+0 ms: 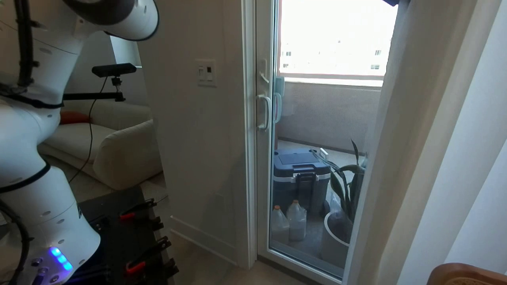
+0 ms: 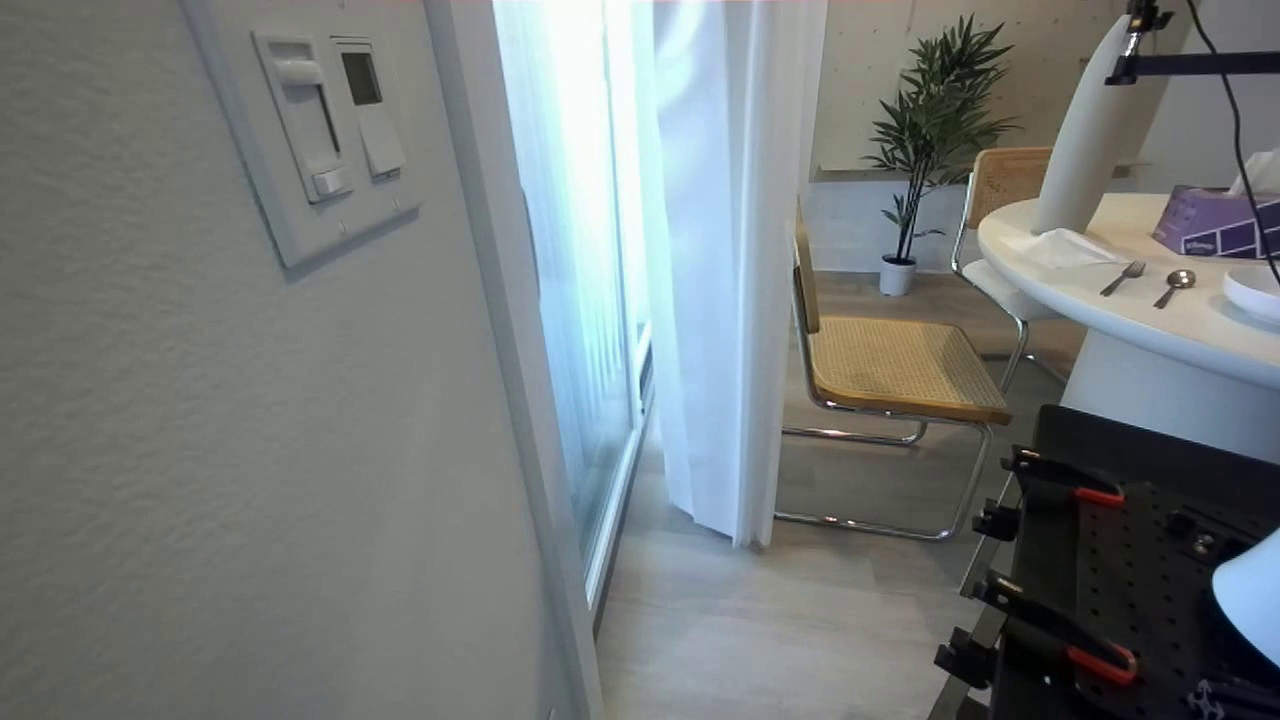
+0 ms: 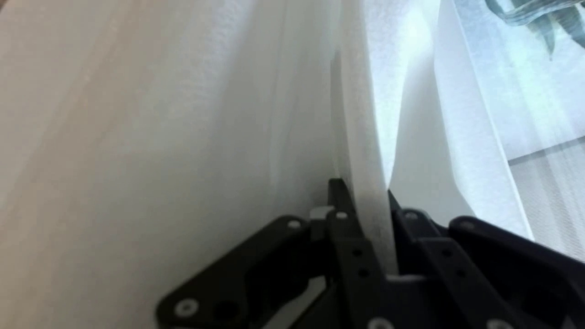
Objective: Open the curtain.
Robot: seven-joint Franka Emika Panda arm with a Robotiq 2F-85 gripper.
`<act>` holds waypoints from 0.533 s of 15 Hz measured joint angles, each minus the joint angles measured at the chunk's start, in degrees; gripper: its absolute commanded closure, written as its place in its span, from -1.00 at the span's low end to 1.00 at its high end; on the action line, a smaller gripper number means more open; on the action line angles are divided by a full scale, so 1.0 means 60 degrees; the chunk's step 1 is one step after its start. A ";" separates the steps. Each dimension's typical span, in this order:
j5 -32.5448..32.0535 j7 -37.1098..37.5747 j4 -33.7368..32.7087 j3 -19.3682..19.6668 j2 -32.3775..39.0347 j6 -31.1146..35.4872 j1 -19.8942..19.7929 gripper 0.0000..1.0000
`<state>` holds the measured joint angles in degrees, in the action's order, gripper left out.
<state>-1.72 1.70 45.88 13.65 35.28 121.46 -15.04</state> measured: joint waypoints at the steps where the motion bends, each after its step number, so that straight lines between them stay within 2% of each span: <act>1: 0.0000 0.0147 -0.0505 0.0041 0.0288 -0.0264 -0.0105 0.92; 4: -0.0006 0.0493 -0.1748 0.0099 0.0993 -0.0905 -0.0434 0.92; 8: -0.0039 0.0725 -0.2646 0.0093 0.1469 -0.1419 -0.0819 0.92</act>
<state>-1.96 6.05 30.00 14.21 44.10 112.94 -19.95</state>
